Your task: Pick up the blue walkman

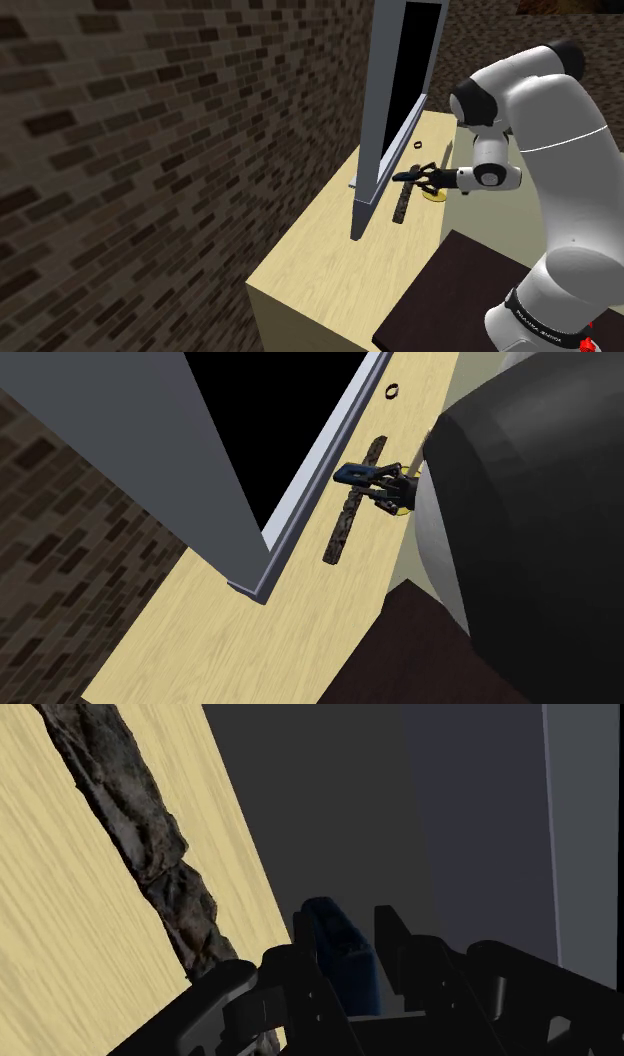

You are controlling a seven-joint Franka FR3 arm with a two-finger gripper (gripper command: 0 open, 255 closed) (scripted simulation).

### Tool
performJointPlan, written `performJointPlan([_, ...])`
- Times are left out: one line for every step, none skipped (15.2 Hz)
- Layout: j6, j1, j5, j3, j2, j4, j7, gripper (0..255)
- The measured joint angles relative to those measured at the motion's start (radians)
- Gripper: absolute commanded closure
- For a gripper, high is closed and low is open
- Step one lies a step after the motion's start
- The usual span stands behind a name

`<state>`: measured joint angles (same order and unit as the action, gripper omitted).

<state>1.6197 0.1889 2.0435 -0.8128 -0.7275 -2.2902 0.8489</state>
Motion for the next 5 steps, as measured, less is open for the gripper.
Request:
performJointPlan([0.009,-0.009,-0.006,-0.008,0.015,-0.005,-0.008,255])
performJointPlan([0.014,-0.014,-0.014,-0.015,0.026,-0.007,-0.014,255])
performJointPlan([0.018,-0.018,-0.024,-0.024,0.037,-0.007,-0.022,255])
performJointPlan([0.024,-0.026,-0.03,-0.032,0.052,-0.015,-0.026,255])
performJointPlan([0.028,-0.031,-0.037,-0.039,0.063,-0.019,-0.03,255])
